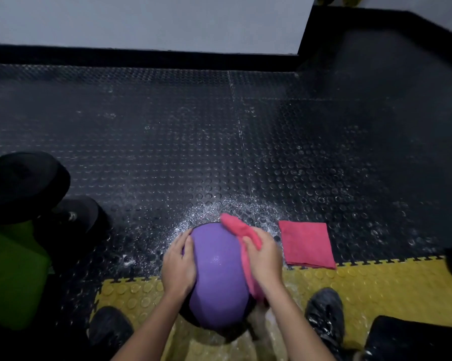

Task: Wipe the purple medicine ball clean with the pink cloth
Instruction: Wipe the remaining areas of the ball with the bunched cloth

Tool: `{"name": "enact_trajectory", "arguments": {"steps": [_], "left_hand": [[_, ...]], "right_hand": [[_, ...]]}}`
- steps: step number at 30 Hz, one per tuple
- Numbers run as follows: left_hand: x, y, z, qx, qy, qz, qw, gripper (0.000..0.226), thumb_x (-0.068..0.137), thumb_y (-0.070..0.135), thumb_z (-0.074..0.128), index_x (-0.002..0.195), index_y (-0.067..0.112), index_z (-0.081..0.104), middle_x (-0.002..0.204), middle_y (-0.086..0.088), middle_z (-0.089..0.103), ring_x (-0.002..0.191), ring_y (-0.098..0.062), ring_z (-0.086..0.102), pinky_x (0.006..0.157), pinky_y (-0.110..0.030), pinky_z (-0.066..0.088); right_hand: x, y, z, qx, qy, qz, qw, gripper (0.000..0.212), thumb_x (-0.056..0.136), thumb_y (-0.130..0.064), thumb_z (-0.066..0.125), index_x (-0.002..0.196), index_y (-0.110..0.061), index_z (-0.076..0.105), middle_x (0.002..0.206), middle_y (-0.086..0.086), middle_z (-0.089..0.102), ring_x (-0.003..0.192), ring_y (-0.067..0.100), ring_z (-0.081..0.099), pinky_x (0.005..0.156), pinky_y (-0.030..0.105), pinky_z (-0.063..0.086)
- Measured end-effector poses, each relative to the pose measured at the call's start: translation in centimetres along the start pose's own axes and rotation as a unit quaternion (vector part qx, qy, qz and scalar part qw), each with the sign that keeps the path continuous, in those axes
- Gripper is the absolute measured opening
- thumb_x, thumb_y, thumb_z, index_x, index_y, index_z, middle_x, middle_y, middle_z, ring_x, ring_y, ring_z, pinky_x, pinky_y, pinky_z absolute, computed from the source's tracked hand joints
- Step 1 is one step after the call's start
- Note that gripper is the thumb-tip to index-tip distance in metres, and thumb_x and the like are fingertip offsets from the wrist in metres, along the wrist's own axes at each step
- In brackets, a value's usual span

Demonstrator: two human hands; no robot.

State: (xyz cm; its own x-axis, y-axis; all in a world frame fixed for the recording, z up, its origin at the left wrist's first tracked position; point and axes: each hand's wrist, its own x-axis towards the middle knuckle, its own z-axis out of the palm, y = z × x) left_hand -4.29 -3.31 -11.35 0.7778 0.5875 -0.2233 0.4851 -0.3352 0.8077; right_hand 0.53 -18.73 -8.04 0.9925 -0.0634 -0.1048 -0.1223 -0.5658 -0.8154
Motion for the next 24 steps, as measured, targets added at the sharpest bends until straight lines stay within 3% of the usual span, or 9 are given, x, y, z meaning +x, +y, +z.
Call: {"name": "enact_trajectory", "arguments": {"steps": [3,6,8,10,12,14,16,20,24], "left_hand": [[-0.5,0.5,0.2,0.023,0.003,0.011,1.000,0.037,0.100,0.035,0.037,0.133,0.031,0.051,0.144,0.005,0.045,0.133,-0.019,0.039,0.110,-0.041,0.030],[-0.8,0.8,0.8,0.069,-0.005,0.009,0.998,0.045,0.097,0.048,0.030,0.135,0.034,0.048,0.148,0.009,0.039,0.137,-0.018,0.033,0.112,-0.042,0.025],[-1.0,0.3,0.8,0.046,-0.003,0.016,0.999,0.058,0.086,0.052,0.025,0.134,0.032,0.050,0.146,0.007,0.042,0.136,-0.018,0.036,0.112,-0.041,0.026],[-1.0,-0.4,0.6,0.011,0.007,0.015,1.000,0.061,0.082,0.050,0.027,0.132,0.028,0.053,0.143,0.003,0.047,0.133,-0.018,0.040,0.111,-0.040,0.029],[-1.1,-0.4,0.2,-0.008,0.009,0.010,1.000,0.057,0.084,0.049,0.030,0.132,0.027,0.054,0.143,0.002,0.048,0.132,-0.018,0.041,0.111,-0.039,0.030],[-1.2,-0.1,0.3,0.002,0.009,0.006,1.000,0.053,0.089,0.050,0.031,0.133,0.029,0.052,0.144,0.004,0.045,0.134,-0.018,0.038,0.111,-0.041,0.029],[-1.4,0.5,0.5,0.020,0.003,0.005,1.000,0.057,0.087,0.054,0.027,0.134,0.032,0.050,0.145,0.008,0.043,0.136,-0.016,0.035,0.112,-0.043,0.027],[-1.3,0.6,0.7,0.036,0.008,0.002,0.999,0.060,0.085,0.053,0.024,0.135,0.032,0.049,0.146,0.007,0.043,0.136,-0.016,0.034,0.112,-0.044,0.026],[-1.4,-0.2,0.7,0.018,0.015,0.008,1.000,0.061,0.083,0.051,0.025,0.133,0.030,0.052,0.144,0.006,0.045,0.135,-0.018,0.037,0.111,-0.045,0.029]], "right_hand": [[-0.3,1.8,-1.2,0.000,0.036,0.110,0.993,0.023,0.090,-0.019,0.054,0.111,-0.011,0.061,0.109,0.004,0.062,0.100,0.021,0.056,0.079,0.024,0.037],[-4.1,0.7,0.6,-0.021,0.106,-0.024,0.994,0.025,0.086,-0.012,0.060,0.110,-0.012,0.063,0.109,0.000,0.059,0.102,0.017,0.056,0.084,0.016,0.034],[-6.6,0.1,2.1,-0.017,0.082,-0.152,0.985,0.027,0.080,-0.008,0.062,0.106,-0.015,0.065,0.107,-0.004,0.058,0.100,0.008,0.054,0.090,0.013,0.036],[-6.6,0.9,2.5,-0.012,0.080,-0.206,0.975,0.028,0.078,-0.008,0.061,0.103,-0.017,0.066,0.107,-0.001,0.060,0.102,0.005,0.053,0.093,0.018,0.040],[-5.1,2.0,1.6,0.026,0.118,-0.112,0.986,0.024,0.084,-0.010,0.060,0.106,-0.015,0.065,0.108,0.001,0.061,0.103,0.010,0.055,0.091,0.025,0.042],[-3.7,2.6,0.3,0.072,0.121,0.084,0.986,0.027,0.088,-0.013,0.058,0.114,-0.011,0.061,0.115,0.008,0.062,0.108,0.023,0.056,0.091,0.029,0.040],[-2.8,2.7,-0.5,0.077,0.095,0.133,0.983,0.029,0.088,-0.015,0.058,0.116,-0.011,0.060,0.117,0.008,0.062,0.109,0.026,0.055,0.089,0.028,0.038],[-2.4,0.1,-0.3,0.056,0.006,-0.025,0.998,0.022,0.083,-0.013,0.063,0.103,-0.019,0.066,0.104,-0.005,0.062,0.098,0.014,0.057,0.081,0.020,0.037],[-0.9,-2.6,1.3,-0.053,-0.122,-0.179,0.975,0.020,0.081,-0.021,0.065,0.101,-0.025,0.067,0.104,-0.010,0.061,0.091,0.006,0.053,0.080,0.018,0.038]]}}
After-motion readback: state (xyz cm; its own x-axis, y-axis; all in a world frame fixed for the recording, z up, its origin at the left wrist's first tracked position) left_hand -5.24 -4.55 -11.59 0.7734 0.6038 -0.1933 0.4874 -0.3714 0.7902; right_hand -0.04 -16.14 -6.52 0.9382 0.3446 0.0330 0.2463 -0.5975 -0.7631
